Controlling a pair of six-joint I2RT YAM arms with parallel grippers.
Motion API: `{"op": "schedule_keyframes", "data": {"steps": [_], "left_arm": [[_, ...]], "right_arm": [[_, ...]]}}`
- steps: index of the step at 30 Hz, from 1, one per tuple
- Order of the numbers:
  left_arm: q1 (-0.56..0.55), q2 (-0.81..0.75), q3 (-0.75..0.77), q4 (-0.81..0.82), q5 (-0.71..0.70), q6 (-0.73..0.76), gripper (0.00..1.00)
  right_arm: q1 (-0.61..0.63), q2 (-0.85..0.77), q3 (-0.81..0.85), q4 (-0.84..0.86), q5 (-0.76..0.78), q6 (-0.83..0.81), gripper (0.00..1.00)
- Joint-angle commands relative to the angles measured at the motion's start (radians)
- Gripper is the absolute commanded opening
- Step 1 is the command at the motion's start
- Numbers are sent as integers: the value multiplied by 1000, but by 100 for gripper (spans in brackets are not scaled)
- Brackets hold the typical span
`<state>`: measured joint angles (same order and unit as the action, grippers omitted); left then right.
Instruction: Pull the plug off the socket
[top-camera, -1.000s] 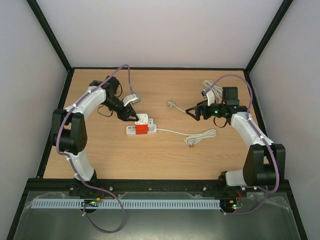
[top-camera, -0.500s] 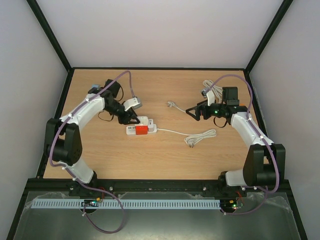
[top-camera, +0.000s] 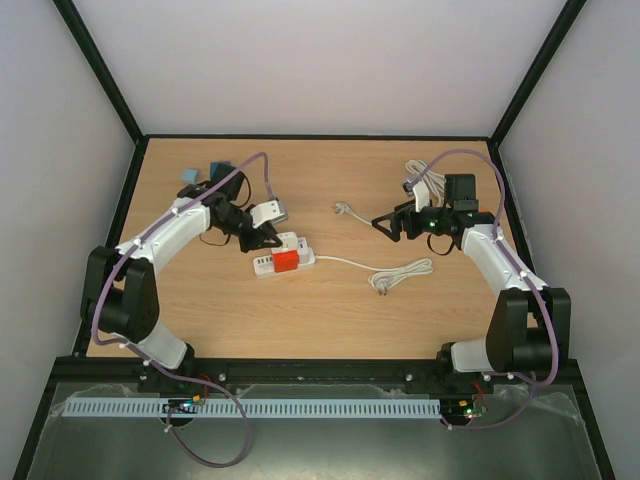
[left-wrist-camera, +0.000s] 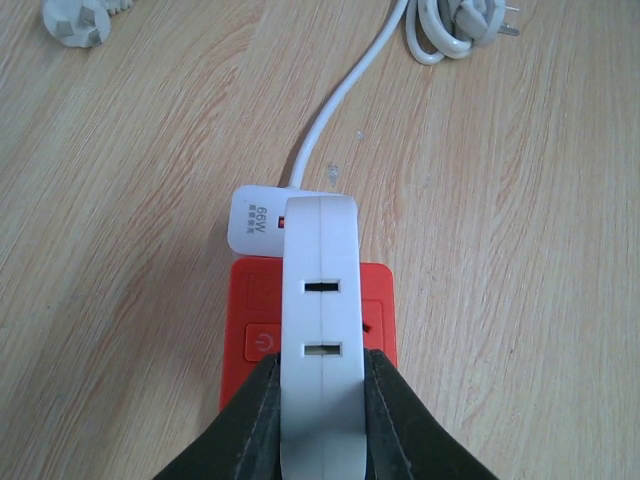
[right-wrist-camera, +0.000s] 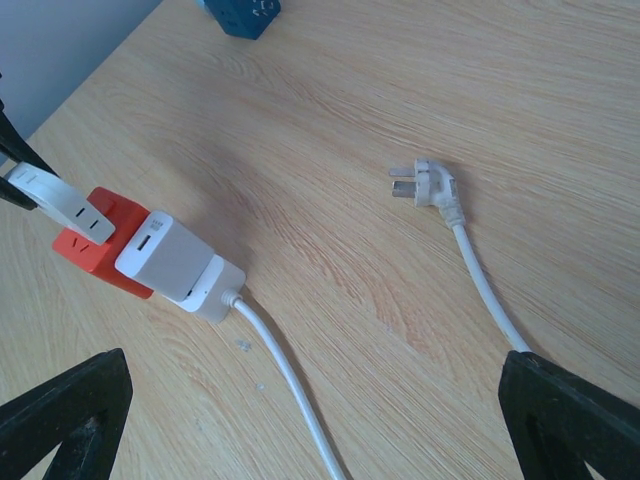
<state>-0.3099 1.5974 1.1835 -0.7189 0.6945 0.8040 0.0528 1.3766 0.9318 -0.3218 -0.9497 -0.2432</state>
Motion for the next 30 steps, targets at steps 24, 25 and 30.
{"op": "schedule_keyframes", "data": {"steps": [24, 25, 30], "left_arm": [[17, 65, -4, -74, 70, 94, 2], [18, 69, -2, -75, 73, 97, 2], [26, 96, 25, -101, 86, 120, 2]], "right_arm": [[255, 45, -10, 99, 63, -235, 98], [281, 52, -4, 106, 75, -268, 98], [389, 146, 49, 174, 76, -369, 98]]}}
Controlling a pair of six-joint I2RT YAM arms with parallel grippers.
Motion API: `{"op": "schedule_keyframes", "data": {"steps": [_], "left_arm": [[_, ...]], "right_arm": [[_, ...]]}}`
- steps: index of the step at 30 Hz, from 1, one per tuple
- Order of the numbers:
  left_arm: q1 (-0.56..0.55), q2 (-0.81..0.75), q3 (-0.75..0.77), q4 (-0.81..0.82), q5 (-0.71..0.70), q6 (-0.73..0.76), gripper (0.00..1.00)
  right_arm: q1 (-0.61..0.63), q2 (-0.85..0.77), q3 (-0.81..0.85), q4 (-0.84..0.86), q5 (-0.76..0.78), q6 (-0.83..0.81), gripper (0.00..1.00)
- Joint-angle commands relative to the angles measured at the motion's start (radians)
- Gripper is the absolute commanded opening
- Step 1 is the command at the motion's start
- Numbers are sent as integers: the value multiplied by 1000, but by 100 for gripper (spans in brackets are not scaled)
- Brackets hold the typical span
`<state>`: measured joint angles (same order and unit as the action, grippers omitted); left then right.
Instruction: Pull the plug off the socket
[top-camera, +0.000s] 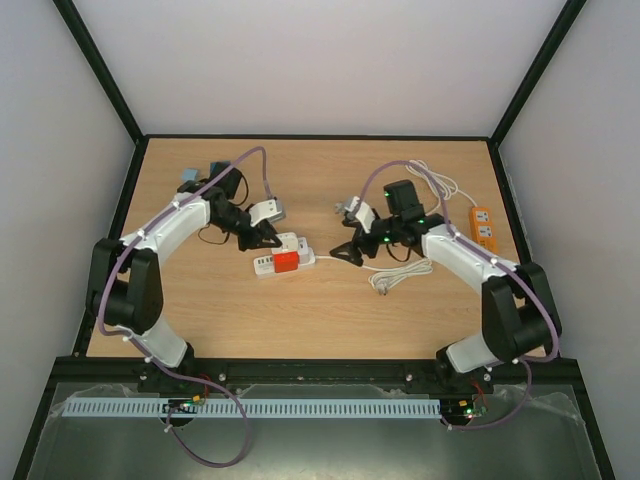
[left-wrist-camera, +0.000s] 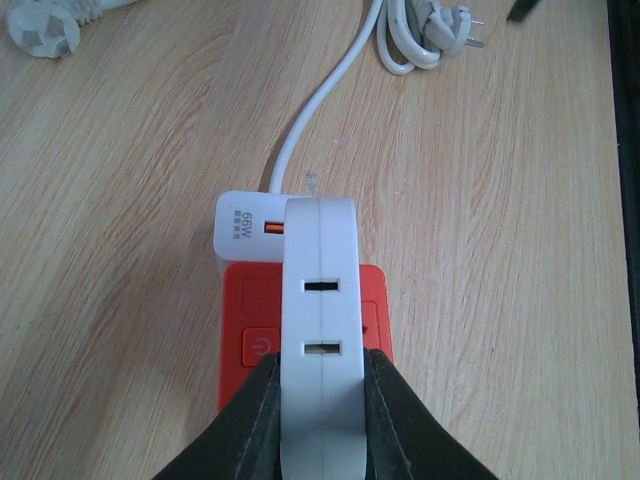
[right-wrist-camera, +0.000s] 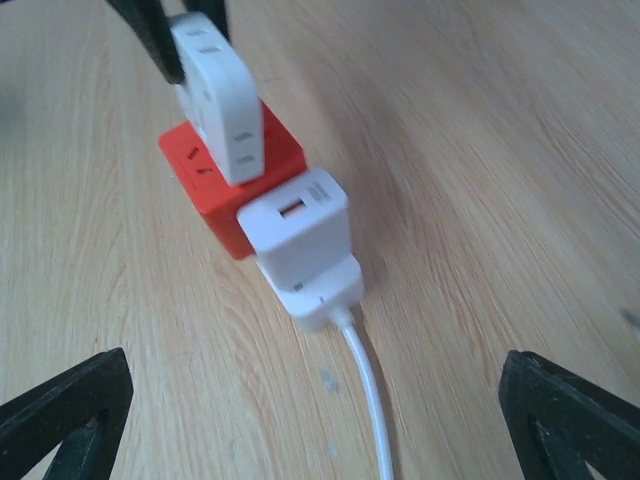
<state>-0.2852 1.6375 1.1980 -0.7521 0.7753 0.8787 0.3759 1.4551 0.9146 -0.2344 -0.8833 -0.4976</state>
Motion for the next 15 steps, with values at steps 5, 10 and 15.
{"op": "schedule_keyframes", "data": {"steps": [5, 10, 15], "left_arm": [[8, 65, 11, -66, 10, 52, 2], [20, 68, 12, -55, 23, 44, 2], [29, 75, 14, -41, 33, 33, 2]], "right_arm": [[172, 193, 147, 112, 33, -169, 98], [223, 292, 215, 141, 25, -203, 98], [243, 367, 283, 130, -10, -248, 98]]}}
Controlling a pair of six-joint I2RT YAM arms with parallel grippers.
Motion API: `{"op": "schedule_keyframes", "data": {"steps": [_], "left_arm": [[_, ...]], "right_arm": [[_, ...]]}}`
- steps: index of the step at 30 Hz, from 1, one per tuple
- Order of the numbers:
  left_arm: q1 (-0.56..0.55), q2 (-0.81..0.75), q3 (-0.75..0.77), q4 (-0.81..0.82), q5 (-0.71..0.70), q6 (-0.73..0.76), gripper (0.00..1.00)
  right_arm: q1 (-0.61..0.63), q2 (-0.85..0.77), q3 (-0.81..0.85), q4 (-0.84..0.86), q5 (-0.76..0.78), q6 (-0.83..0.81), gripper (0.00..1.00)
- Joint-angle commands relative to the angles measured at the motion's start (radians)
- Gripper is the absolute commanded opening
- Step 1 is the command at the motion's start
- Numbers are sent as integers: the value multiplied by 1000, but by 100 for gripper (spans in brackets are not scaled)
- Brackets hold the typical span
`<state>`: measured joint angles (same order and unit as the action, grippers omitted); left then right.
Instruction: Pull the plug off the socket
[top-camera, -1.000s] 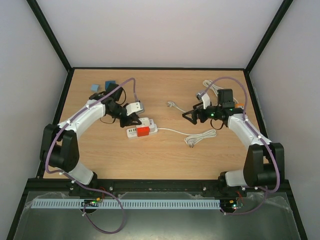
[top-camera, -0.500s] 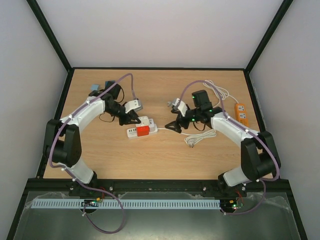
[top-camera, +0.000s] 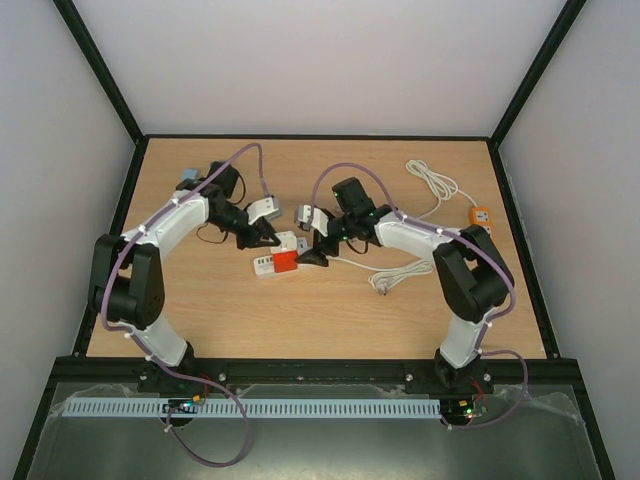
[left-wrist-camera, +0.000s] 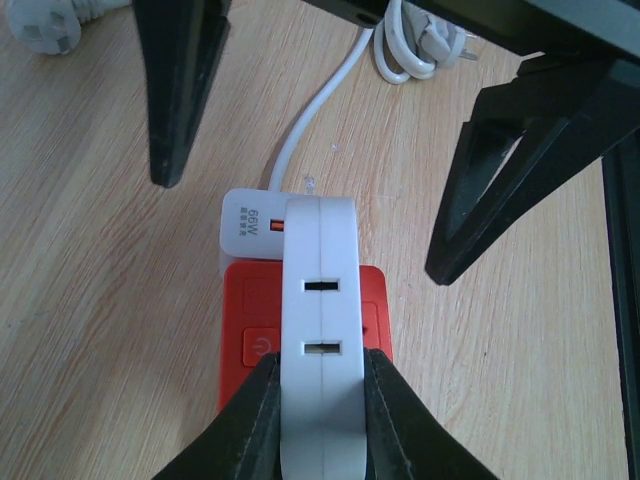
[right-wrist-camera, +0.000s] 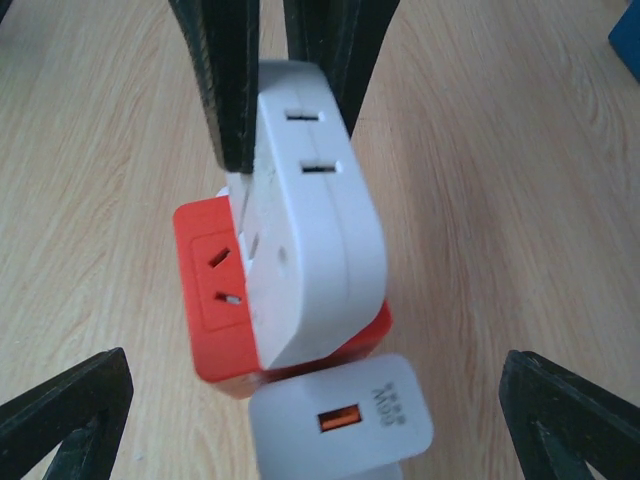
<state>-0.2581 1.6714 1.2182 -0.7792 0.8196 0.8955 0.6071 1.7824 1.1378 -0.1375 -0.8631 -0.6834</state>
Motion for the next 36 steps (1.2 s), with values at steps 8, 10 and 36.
{"op": "schedule_keyframes", "data": {"steps": [8, 10, 36], "left_arm": [[9, 70, 18, -22, 4, 23, 2], [11, 72, 18, -22, 5, 26, 2], [-44, -13, -74, -14, 26, 33, 4]], "right_arm": [[58, 128, 129, -10, -64, -88, 99], [78, 135, 126, -11, -49, -107, 100], [87, 68, -34, 7, -35, 8, 35]]}}
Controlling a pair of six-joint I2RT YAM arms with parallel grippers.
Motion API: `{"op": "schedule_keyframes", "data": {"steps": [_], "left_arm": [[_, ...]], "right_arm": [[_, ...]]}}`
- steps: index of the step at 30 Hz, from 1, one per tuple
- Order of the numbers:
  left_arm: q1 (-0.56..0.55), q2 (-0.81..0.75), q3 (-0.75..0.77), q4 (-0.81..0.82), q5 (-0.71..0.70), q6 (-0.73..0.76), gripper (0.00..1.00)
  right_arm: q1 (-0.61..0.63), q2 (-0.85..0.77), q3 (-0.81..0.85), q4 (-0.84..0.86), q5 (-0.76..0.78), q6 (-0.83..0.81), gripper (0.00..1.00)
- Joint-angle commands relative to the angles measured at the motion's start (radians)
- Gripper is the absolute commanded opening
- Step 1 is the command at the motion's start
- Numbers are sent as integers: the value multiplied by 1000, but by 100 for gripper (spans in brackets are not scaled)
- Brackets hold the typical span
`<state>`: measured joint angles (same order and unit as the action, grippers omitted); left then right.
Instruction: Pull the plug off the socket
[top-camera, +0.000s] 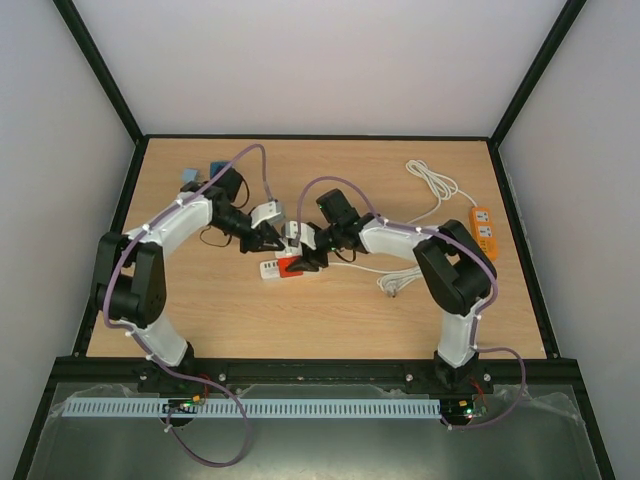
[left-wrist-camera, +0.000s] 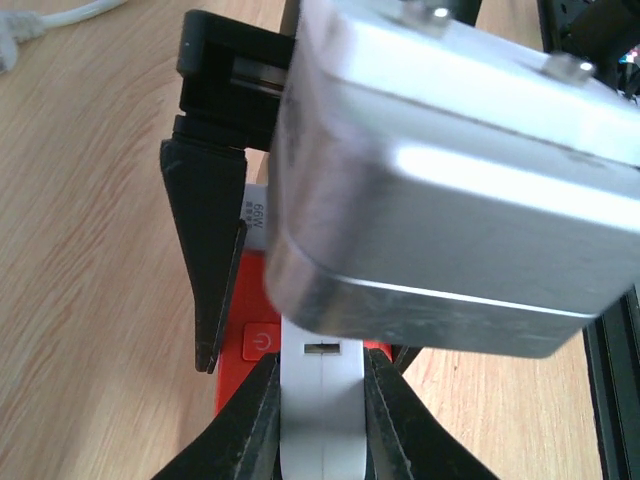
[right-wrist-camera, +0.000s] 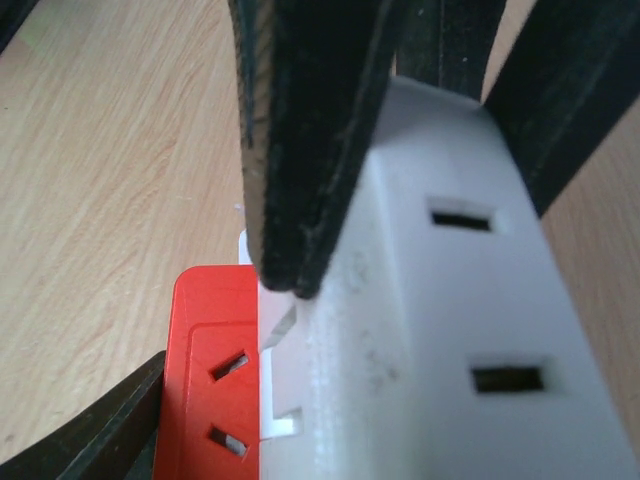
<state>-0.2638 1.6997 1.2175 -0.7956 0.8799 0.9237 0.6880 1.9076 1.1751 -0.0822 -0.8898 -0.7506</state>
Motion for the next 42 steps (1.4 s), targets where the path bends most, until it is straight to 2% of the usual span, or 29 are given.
{"op": "schedule_keyframes", "data": {"steps": [1, 7, 11, 16, 21, 32, 42], "left_arm": [[-47, -57, -89, 21, -30, -8, 4], [-93, -142, -169, 95, 4, -80, 5], [-160, -208, -257, 192, -21, -161, 6], [-242, -280, -345, 319, -74, -239, 7], [-281, -316, -384, 380, -108, -273, 10], [-292, -359, -359, 349, -64, -297, 3], [-289, -366, -331, 312, -19, -287, 2]], "right_arm": [[6, -72, -92, -41, -14, 103, 34], [15, -199, -260, 83, -1, 221, 34], [30, -291, -369, 138, 38, 245, 34], [38, -344, -461, 234, 63, 279, 35], [39, -360, -518, 316, 102, 281, 35], [38, -336, -543, 311, 88, 224, 35], [38, -326, -558, 305, 91, 184, 35]]}}
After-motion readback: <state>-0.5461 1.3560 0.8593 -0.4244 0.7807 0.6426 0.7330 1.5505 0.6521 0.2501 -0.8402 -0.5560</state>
